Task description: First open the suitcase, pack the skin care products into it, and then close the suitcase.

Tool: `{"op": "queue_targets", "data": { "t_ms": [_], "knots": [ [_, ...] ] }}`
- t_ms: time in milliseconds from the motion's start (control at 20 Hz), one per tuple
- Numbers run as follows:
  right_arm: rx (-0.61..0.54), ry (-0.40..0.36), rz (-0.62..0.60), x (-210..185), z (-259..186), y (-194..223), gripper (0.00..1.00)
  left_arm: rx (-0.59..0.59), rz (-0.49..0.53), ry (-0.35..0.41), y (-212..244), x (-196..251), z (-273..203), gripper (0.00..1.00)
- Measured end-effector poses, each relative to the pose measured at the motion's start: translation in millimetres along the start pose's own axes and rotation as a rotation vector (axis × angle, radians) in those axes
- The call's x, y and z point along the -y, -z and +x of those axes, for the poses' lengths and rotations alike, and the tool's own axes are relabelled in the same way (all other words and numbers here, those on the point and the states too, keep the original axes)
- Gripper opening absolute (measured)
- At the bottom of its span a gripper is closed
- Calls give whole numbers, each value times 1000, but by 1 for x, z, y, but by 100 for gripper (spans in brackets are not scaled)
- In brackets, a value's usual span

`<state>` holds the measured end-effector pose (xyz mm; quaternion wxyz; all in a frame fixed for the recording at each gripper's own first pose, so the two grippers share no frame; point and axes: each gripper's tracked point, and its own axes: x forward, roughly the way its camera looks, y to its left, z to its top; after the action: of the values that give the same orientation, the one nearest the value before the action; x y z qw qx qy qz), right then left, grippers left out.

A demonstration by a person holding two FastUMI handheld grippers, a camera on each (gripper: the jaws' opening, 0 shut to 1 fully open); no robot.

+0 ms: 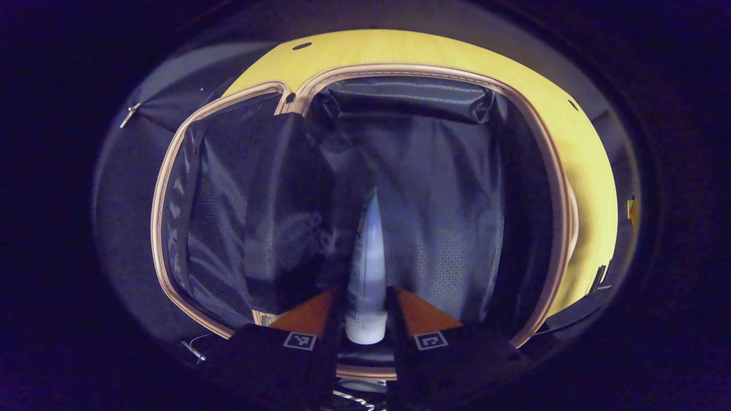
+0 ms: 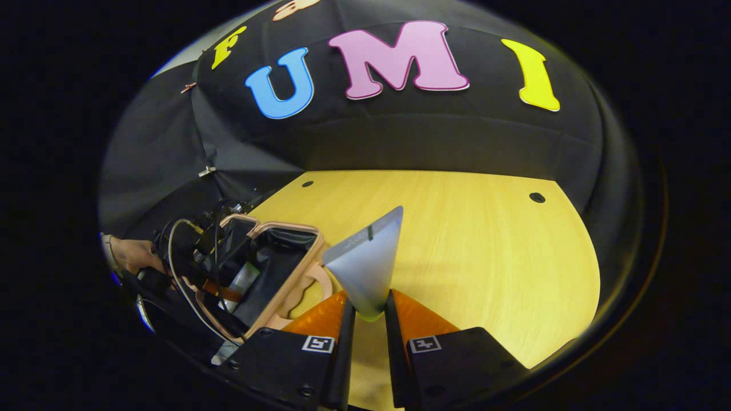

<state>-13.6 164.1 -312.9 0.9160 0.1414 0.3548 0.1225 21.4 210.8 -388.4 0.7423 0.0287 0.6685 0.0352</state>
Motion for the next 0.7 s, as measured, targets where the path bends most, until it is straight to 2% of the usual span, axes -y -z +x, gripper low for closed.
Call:
{"op": "queue_targets", "data": {
  "t_ms": [50,100,150,250,300,350,450,600,700],
  "knots": [
    [-12,-14,-6,-14,1,1,24,36,9,27,-4,2,-9,55],
    [-23,-33,-14,-29,4,1,32,93,19,70,-10,5,-22,61],
    [-34,-58,-23,-46,7,0,32,163,34,107,-18,5,-37,69],
    [-80,-134,-18,-90,12,0,32,303,43,142,-35,-15,-73,72],
    [-113,-171,-1,-112,15,4,24,359,16,159,-41,-27,-89,74],
    [-158,-203,28,-132,21,10,32,398,-27,175,-43,-44,-102,77],
    [-264,-244,96,-167,32,25,32,453,-109,170,-40,-93,-117,78],
    [-418,-207,214,-201,53,58,32,454,-213,126,-20,-176,-107,81],
    [-537,-129,255,-201,69,95,33,447,-316,163,-2,-210,-102,84]
  ]
}}
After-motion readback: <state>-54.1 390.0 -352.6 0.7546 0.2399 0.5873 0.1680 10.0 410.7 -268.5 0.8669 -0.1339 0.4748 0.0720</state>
